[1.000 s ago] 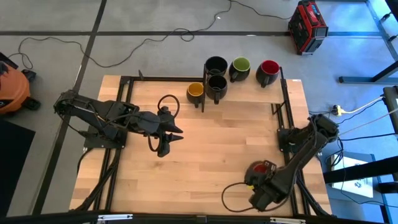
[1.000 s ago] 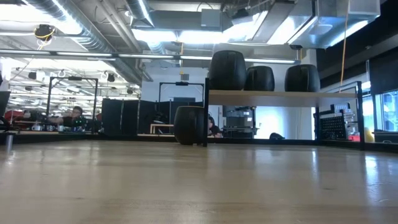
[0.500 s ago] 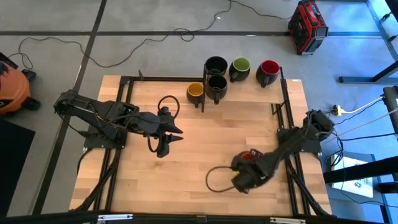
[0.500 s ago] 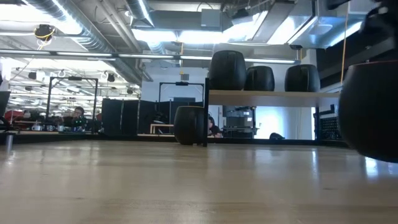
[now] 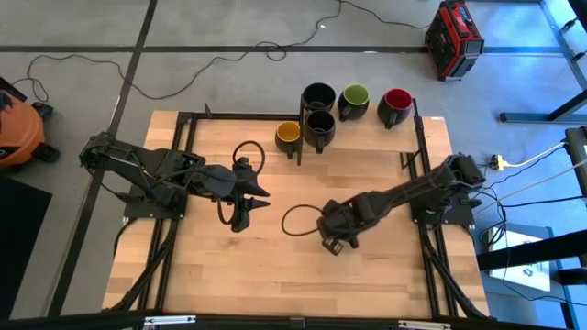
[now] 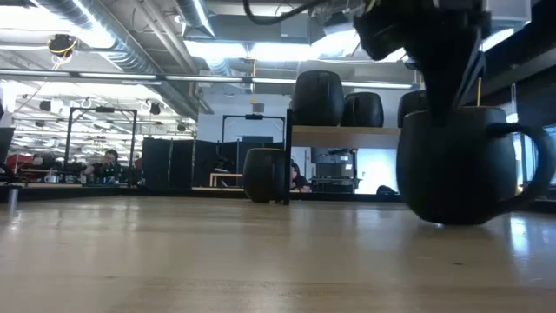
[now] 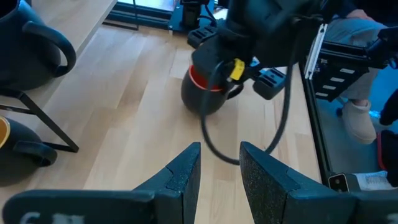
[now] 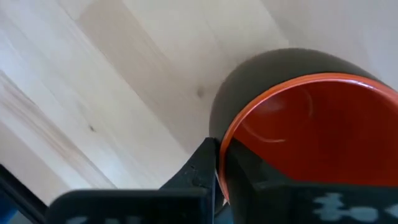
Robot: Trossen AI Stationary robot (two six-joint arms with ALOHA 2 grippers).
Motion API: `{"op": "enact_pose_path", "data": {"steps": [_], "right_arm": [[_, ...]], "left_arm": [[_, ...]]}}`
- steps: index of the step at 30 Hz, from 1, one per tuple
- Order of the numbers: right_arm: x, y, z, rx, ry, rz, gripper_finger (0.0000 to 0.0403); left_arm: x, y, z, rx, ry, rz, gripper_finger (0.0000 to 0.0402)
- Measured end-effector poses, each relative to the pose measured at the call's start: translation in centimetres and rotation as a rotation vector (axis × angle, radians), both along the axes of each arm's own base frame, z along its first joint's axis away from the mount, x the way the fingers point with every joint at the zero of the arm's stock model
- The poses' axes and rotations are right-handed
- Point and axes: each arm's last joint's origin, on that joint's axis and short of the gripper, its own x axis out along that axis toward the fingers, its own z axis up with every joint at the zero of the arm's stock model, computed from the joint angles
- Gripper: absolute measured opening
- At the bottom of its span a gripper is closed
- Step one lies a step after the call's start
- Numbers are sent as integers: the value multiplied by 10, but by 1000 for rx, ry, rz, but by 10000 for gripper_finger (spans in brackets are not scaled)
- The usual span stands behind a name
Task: Place coffee mugs
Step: Put the black orange mug on the shelf
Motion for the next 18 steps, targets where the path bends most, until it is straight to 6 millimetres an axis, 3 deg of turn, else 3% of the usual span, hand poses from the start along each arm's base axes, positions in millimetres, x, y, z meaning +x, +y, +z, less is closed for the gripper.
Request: {"op": "enact_pose_path", "data": {"steps": [8,14,18], "right_arm": [[5,-14,0,18,-5,6,24],[4,-15,3,-5,-7,5,97],[-9,-13,23,56,-33,-25,141]], "left_arm": [[0,0,0,1,0,1,105],[0,0,0,1,0,2,105],[0,0,0,2,0,3,105]]}}
